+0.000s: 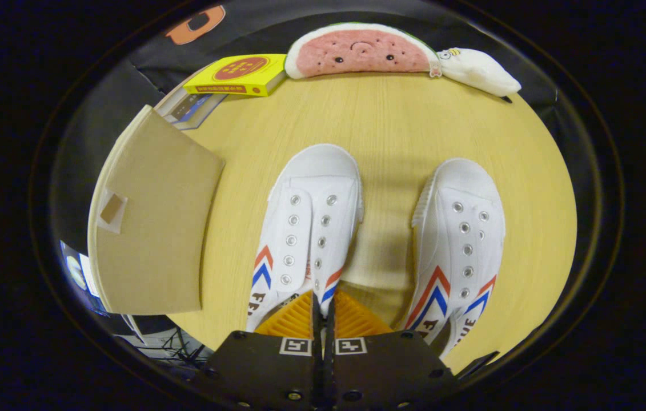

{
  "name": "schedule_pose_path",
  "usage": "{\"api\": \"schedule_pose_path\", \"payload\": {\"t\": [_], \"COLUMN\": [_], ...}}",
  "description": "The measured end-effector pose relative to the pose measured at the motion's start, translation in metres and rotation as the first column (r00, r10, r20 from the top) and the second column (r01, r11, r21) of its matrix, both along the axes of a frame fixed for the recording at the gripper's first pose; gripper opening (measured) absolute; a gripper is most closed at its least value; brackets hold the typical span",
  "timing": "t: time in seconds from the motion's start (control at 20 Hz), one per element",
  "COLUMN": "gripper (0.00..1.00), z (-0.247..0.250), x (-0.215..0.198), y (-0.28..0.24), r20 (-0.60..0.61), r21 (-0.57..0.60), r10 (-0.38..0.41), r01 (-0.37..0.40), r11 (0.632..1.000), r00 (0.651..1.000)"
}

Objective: Open the storage box then place both shoes into the box .Put the left shoe in first, then the right shoe, with the right side of both shoes facing outward in a uniform manner.

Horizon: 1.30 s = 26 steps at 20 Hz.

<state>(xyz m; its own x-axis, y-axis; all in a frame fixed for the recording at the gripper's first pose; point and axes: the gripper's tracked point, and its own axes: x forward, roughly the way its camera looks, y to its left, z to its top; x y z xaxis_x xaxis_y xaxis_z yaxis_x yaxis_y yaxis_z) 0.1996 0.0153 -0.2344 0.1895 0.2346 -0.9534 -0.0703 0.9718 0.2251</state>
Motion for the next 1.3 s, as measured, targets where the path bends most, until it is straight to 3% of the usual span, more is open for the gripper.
{"api": "schedule_pose_path", "payload": {"t": [0.4,0.65,0.85,1.3], "gripper": [0.00,0.00,0.00,0.00], "z": [0.083,0.163,0.208,0.179], "x": [-0.012,-0.012,-0.004,-0.002], "y": [0.013,0.057,0.111,0.258], "r20": [0.074,0.159,0.200,0.227], "r21": [0.071,0.133,0.183,0.157], "r10": [-0.023,0.005,-0.026,0.013], "r01": [0.018,-0.026,-0.011,-0.050], "r11": [0.997,0.991,0.983,0.986], "r00": [0.997,0.987,0.980,0.974]}}
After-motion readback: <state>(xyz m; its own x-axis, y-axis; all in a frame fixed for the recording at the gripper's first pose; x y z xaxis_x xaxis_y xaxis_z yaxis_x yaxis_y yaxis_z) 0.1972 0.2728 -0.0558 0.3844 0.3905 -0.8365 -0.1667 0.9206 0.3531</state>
